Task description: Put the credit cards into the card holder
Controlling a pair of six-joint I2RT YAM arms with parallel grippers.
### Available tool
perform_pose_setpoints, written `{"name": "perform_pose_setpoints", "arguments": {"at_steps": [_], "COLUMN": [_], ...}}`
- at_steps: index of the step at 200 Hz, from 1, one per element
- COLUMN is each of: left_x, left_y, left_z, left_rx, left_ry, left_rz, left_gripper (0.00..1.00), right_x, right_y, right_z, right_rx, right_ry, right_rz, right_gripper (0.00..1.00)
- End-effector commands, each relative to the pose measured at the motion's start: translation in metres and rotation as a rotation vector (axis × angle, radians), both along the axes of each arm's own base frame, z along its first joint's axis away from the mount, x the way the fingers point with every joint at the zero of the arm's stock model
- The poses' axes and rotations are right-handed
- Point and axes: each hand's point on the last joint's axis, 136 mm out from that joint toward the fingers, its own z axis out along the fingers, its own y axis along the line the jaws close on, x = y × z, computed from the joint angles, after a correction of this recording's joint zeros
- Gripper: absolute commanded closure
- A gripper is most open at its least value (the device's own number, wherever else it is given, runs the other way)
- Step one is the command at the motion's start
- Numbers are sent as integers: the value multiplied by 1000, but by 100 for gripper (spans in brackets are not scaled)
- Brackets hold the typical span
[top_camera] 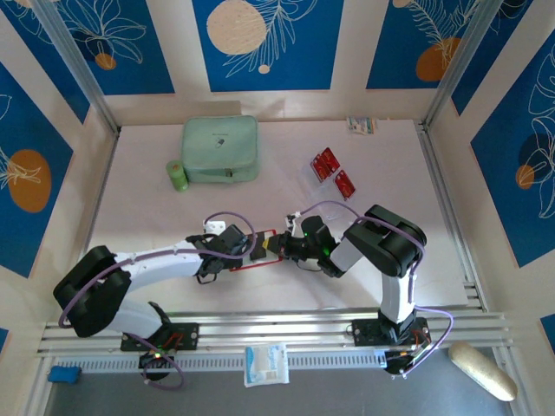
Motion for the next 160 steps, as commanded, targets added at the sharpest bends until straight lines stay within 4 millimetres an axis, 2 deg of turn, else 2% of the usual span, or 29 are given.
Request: {"name": "perform_pose_setpoints", "arguments": {"at_steps": [1,160], "left_x": [-12,-13], "left_y": [18,19], "left_z": [-11,-13], "left_rx": [57,56], "left_ry": [47,46], "left_rz": [19,21], "left_gripper": [0,0], "right_x": [-12,-21], "right_y": [-3,-7], "right_z": [-13,-17], "right_rx": [-63,-126], "right_ry": [53,108], "right_rz": [18,42], "right_gripper": [100,100]}}
